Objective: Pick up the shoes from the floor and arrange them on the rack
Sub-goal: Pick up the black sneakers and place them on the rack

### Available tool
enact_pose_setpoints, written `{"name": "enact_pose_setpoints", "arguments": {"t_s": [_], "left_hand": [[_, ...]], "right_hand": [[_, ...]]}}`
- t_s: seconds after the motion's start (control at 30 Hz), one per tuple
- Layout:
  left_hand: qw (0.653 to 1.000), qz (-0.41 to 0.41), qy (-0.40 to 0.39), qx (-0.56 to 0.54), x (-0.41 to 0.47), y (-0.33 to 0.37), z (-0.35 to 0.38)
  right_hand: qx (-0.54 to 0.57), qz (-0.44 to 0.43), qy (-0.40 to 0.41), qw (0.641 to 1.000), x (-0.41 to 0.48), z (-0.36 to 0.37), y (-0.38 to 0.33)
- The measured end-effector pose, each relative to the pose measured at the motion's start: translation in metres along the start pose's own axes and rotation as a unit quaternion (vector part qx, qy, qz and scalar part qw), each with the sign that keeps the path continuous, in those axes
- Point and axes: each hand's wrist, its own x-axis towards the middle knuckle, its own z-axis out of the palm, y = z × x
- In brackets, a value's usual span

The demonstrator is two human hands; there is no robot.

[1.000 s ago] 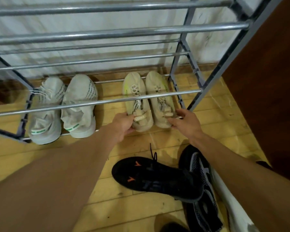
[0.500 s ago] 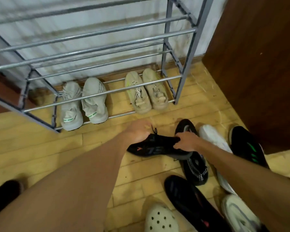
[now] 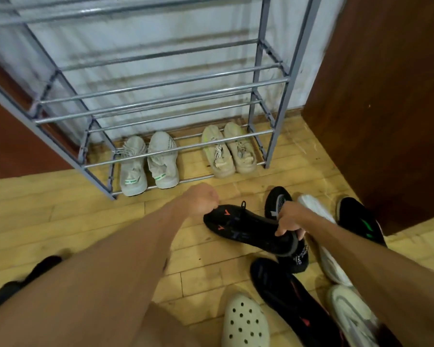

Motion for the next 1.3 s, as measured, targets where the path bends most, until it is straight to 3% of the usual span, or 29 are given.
{"name": "enact_pose_setpoints", "arguments": {"t_s": [0.2, 0.43, 0.63, 0.7, 0.8, 0.9, 1.07, 1.17, 1.3], "left_hand": [[0.999, 0.012, 0.031, -0.019, -0.057, 0.013, -0.066], [0.986, -0.004, 0.091, -0.143, -0.140, 0.006, -0.120], [0.890, 0.076, 0.243, -0.377, -0.187, -0.030, -0.163], [0.845, 0.070, 0.316, -0.425, -0.205, -0.049, -0.171], [0.780, 0.061, 0.381, -0.493, -0.230, -0.084, -0.179], [0.757, 0.046, 0.416, -0.502, -0.250, -0.127, -0.180], [0.773, 0.001, 0.416, -0.479, -0.273, -0.194, -0.167], [0.798, -0.044, 0.373, -0.470, -0.271, -0.233, -0.153], [0.805, -0.077, 0.298, -0.508, -0.258, -0.280, -0.126]], "right_hand": [[0.143, -0.107, 0.073, 0.981, -0.075, -0.062, -0.015], [0.334, -0.256, 0.160, 0.893, -0.168, -0.097, -0.108], [0.417, -0.352, 0.116, 0.830, -0.227, -0.083, -0.216], [0.378, -0.372, 0.122, 0.839, -0.240, -0.070, -0.251], [0.222, -0.407, 0.163, 0.871, -0.263, -0.047, -0.300], [0.079, -0.434, 0.188, 0.878, -0.281, -0.024, -0.341], [0.134, -0.399, 0.029, 0.907, -0.262, 0.029, -0.386], [0.191, -0.367, -0.018, 0.910, -0.242, 0.061, -0.400], [0.246, -0.304, -0.062, 0.918, -0.214, 0.090, -0.399]]}}
